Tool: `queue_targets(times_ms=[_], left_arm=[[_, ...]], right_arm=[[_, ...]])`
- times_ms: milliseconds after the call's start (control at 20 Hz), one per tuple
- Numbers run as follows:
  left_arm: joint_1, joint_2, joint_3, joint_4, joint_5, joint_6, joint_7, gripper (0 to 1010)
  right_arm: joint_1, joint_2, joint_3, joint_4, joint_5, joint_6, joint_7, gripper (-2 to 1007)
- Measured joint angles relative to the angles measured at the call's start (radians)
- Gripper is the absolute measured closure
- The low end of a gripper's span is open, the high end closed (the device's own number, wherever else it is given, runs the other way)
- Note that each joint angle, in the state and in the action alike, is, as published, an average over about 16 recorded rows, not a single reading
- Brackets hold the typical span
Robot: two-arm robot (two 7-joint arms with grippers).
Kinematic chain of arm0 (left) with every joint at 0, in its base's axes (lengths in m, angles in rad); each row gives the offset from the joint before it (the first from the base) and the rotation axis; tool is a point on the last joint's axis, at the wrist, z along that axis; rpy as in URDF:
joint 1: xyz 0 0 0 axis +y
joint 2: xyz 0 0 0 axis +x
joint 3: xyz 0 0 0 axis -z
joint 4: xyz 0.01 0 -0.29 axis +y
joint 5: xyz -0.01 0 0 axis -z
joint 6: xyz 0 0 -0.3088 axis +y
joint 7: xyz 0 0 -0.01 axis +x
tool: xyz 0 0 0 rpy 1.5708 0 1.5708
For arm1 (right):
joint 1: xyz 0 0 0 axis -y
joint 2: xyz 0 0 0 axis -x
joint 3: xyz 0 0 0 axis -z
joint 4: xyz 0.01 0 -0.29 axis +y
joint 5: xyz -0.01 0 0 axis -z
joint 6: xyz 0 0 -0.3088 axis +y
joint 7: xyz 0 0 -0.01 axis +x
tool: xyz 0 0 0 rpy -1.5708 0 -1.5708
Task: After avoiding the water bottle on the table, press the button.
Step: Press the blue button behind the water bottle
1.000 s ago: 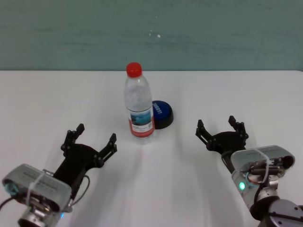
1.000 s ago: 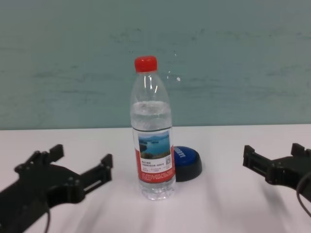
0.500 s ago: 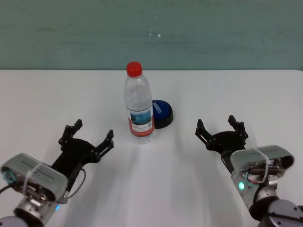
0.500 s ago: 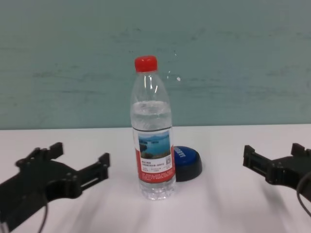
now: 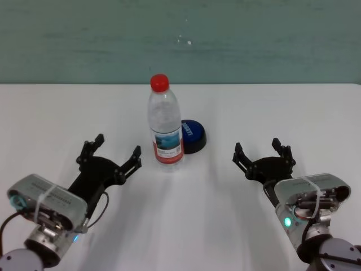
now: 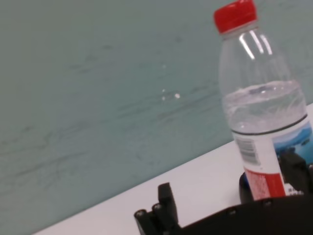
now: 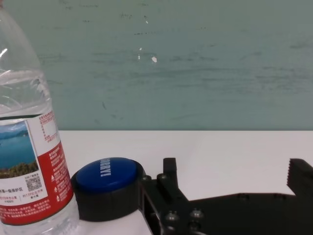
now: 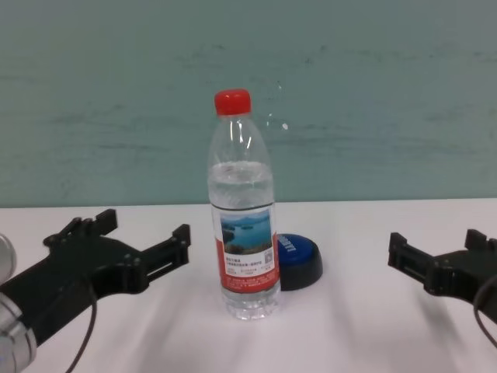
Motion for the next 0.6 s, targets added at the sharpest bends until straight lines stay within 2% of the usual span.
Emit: queue_targets(times_ms=[600], left_arm=[[-0.003,-0.006,0.000,-0.001,-0.003,0.000,0.010,10]], right_arm=[[0.000,0.000,0.000,0.000,0.000,0.000,0.000,1]])
